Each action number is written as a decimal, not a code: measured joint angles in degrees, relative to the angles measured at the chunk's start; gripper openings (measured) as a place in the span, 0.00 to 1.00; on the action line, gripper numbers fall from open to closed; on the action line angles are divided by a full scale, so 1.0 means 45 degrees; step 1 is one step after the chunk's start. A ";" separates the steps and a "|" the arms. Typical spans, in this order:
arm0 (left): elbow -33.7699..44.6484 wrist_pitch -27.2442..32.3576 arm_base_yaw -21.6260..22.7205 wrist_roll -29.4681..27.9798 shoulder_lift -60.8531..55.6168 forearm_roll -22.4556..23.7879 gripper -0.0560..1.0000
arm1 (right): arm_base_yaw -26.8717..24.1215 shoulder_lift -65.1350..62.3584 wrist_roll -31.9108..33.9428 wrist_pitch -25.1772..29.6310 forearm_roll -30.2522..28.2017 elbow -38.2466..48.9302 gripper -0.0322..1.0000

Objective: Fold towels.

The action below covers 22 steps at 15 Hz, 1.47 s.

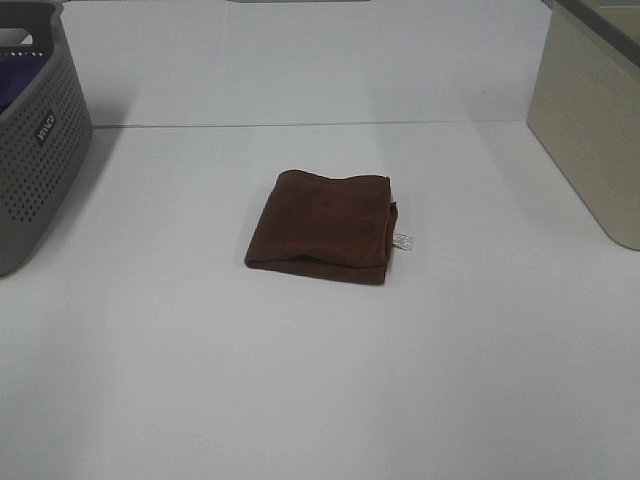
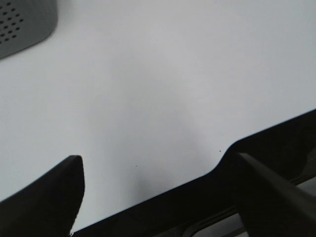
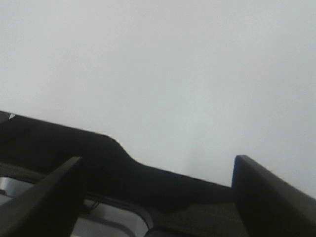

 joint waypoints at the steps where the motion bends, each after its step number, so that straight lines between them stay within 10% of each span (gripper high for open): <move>1: 0.0127 0.0000 0.0000 0.0611 -0.0255 -0.0407 0.78 | 0.0000 -0.0649 -0.0127 -0.0127 -0.0038 0.0038 0.77; 22: 0.0140 0.0000 0.1133 0.1757 -0.0522 -0.1171 0.78 | -0.0178 -0.2024 -0.0204 -0.1108 0.0293 0.0560 0.77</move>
